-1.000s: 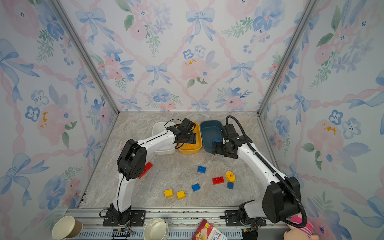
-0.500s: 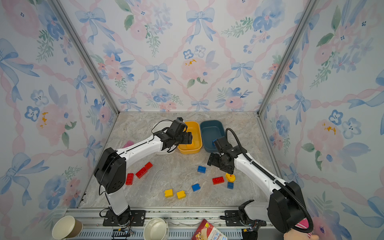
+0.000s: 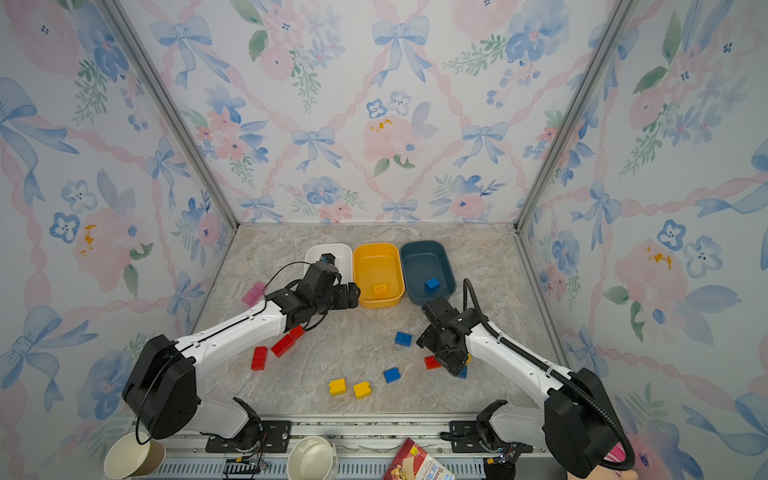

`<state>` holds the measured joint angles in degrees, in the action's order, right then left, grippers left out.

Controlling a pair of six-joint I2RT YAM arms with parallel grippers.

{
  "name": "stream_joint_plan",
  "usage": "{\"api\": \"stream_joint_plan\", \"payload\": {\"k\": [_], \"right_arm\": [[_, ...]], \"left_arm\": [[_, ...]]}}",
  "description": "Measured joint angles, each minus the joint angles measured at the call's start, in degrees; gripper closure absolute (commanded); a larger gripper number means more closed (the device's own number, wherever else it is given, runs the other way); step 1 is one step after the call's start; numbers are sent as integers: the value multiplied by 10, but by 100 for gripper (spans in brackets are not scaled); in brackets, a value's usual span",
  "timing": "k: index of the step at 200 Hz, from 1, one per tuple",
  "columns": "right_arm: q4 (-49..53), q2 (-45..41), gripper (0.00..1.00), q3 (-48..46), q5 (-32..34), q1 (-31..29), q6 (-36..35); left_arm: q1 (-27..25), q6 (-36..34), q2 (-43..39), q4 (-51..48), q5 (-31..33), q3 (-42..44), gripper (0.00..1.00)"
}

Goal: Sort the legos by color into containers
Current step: 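Raise the left gripper while the right moves over a red 2x4 brick, then close the right gripper on the red 2x4 brick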

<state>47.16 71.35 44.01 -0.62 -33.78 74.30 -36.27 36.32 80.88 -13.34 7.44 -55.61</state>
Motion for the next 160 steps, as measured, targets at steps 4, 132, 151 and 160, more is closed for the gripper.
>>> {"api": "stream_joint_plan", "payload": {"k": [4,132,151,160], "right_arm": [[-2,0,17,-3,2,-1,10],[-110,94,58,-33,17,-5,105],[-108,97,68,-33,17,-6,108],[-108,97,69,-33,17,-6,105]], "left_arm": [[0,2,-8,1,0,6,10],[26,17,-112,2,-16,109,6],[31,17,-115,4,-20,114,6],[34,17,-116,4,-22,117,5]]}}
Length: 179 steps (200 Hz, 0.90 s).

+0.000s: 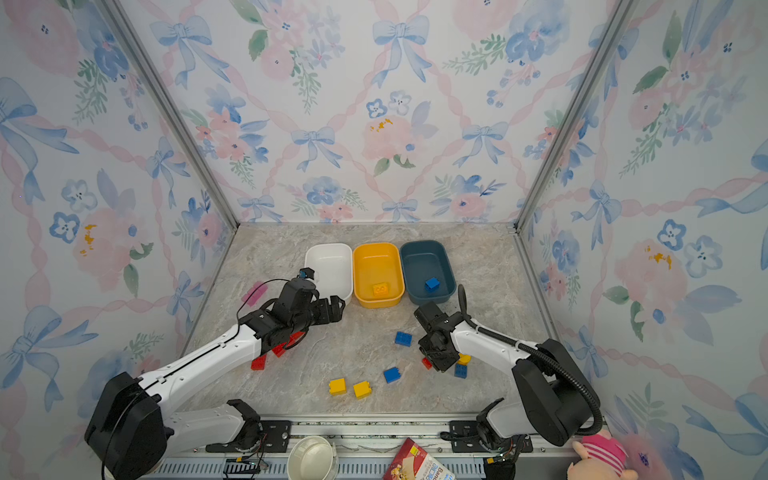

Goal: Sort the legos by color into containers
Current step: 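Close the right gripper on the red 2x4 brick, then carry the red brick with the right gripper over the white bin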

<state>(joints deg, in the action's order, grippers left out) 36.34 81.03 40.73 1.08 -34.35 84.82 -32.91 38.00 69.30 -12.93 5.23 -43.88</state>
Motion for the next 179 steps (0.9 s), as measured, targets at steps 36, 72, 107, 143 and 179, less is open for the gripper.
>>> {"api": "stream_joint_plan", "payload": {"k": [36,72,107,143,179], "right_arm": [[15,18,74,29,-2,-3,-22],[53,43,76,125,-2,-29,-82],[94,90,76,265,20,-65,-170],[96,176,76,398,23,-89,-278],[63,252,76,485,2,-92,-358]], "left_arm": [[19,2,-8,0,-8,22,5],[43,8,-26,4,-17,48,5],[60,12,-42,4,-26,75,5],[67,13,-47,5,-32,84,5],[71,17,-51,5,-36,89,5]]}}
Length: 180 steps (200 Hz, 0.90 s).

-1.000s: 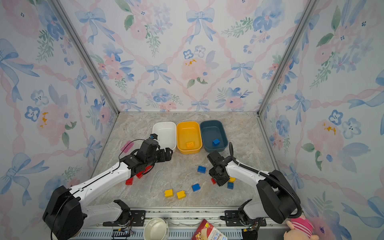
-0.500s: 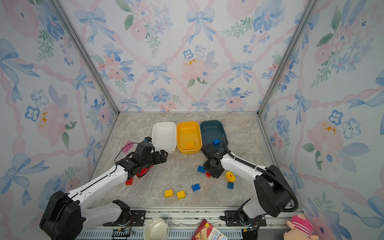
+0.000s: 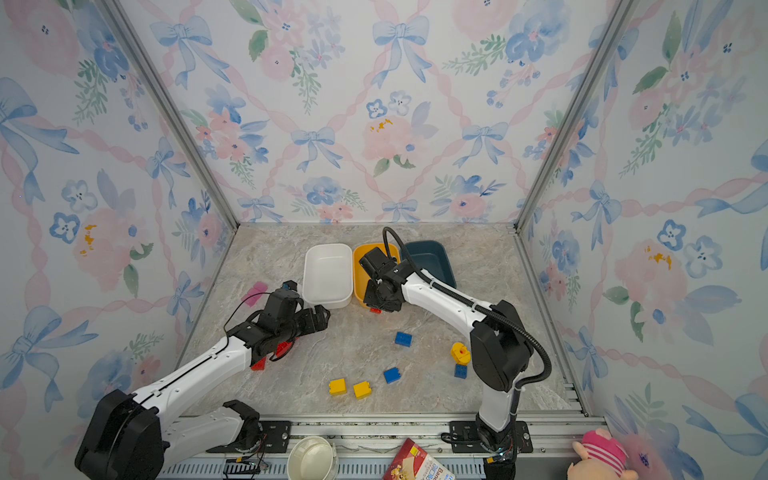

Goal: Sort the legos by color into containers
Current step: 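Carry the red brick with the right gripper over the white bin, then open the right gripper to drop the red brick into the white bin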

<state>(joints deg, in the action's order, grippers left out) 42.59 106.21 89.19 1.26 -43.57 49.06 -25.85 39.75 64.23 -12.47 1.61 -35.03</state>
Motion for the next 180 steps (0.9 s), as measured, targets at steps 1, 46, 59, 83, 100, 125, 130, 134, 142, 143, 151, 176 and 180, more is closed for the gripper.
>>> {"api": "stream_joint_plan", "payload": {"k": [1,46,59,83,100,125,130,134,142,143,151,176,180], "right_arm": [[-1,2,76,3,0,0,-2],[-47,85,76,95,-43,-2,-63],[-61,103,76,116,-51,-2,-73],[-76,130,75,149,-62,-4,-88],[-86,152,75,174,-69,-5,-97],[-96,188,75,216,-75,-5,-107],[-96,196,75,226,-76,-5,-109],[-96,204,74,235,-76,-5,-111],[-96,218,73,253,-77,-5,-113],[-96,219,73,254,-77,-5,-113],[-96,234,70,272,-81,-5,-115],[-91,269,56,311,-88,-5,-122],[-90,271,53,314,-90,-5,-122]], "left_arm": [[0,0,0,0,0,0,5],[0,10,-17,0,-1,9,5],[0,13,-17,0,-2,13,5],[0,15,-17,0,-2,15,5],[0,17,-18,0,-2,15,5],[0,19,-18,0,-2,15,5],[0,19,-18,0,-2,15,4],[0,19,-18,0,-2,15,5],[0,19,-18,0,-3,15,4],[0,19,-18,0,-3,15,4],[0,20,-18,0,-4,15,4],[0,24,-18,0,-6,15,4],[0,24,-18,0,-6,15,4]]}}
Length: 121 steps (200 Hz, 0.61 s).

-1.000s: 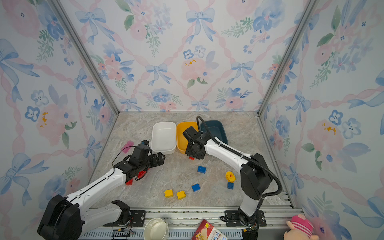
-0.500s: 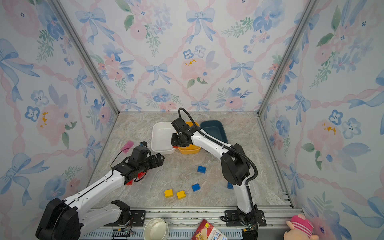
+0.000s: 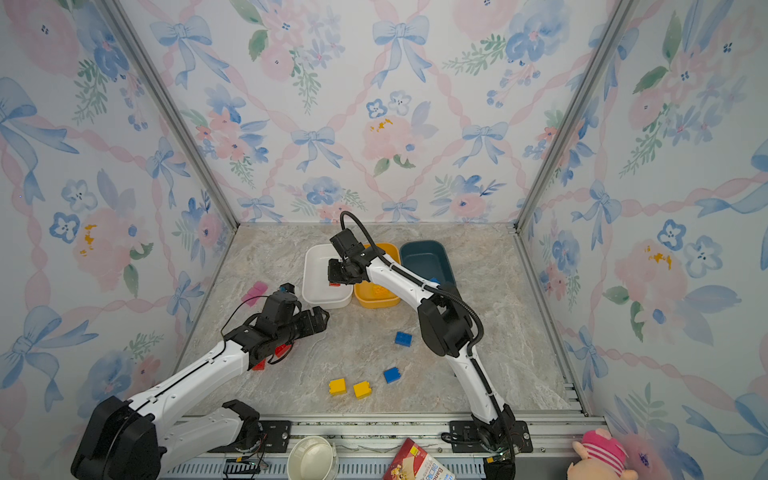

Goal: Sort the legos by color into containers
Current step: 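Open the right gripper to drop the red brick into the white bin, then withdraw the right gripper while the left lowers onto another red brick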

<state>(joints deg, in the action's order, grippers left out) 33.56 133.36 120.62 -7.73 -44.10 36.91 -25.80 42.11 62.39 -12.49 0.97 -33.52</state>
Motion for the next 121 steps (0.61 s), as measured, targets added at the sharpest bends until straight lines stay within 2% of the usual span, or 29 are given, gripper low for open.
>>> {"api": "stream_joint_plan", "payload": {"k": [14,40,121], "right_arm": [[5,8,45,6,-4,0,-7],[16,11,37,12,-10,0,-19],[24,10,33,24,-22,0,-38]], "left_arm": [[0,2,0,0,0,0,4],[0,5,0,-6,1,0,4],[0,6,12,-48,29,-26,5]]}}
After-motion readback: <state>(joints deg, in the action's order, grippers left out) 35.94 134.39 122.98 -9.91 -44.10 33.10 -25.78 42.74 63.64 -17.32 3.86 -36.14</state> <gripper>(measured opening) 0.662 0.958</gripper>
